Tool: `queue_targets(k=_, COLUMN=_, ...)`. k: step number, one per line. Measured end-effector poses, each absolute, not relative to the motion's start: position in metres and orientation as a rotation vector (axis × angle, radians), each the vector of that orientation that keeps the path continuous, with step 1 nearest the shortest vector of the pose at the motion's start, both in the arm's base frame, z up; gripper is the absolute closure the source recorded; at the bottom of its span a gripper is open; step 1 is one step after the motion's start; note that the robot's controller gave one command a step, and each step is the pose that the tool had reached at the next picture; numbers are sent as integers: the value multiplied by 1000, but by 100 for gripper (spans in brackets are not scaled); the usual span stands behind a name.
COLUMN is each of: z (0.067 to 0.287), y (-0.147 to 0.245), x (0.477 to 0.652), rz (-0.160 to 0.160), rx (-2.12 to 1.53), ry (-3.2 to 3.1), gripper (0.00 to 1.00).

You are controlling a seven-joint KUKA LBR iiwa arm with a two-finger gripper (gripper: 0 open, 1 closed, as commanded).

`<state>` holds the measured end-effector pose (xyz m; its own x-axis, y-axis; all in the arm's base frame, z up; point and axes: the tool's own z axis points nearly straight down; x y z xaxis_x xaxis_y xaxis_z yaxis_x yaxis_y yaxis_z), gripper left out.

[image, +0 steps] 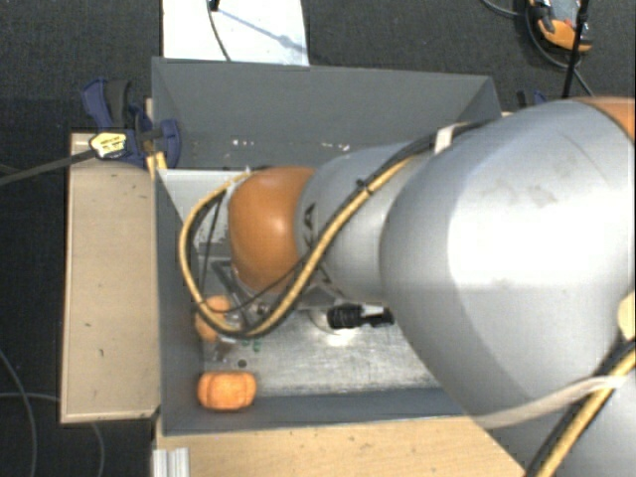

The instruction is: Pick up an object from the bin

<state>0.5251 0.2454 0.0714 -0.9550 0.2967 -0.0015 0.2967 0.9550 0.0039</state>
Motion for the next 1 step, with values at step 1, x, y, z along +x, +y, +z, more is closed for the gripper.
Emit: queue_targets(k=1, z=231, y=237, x=533, rz=4, rx=405, ry=3111, gripper=100)
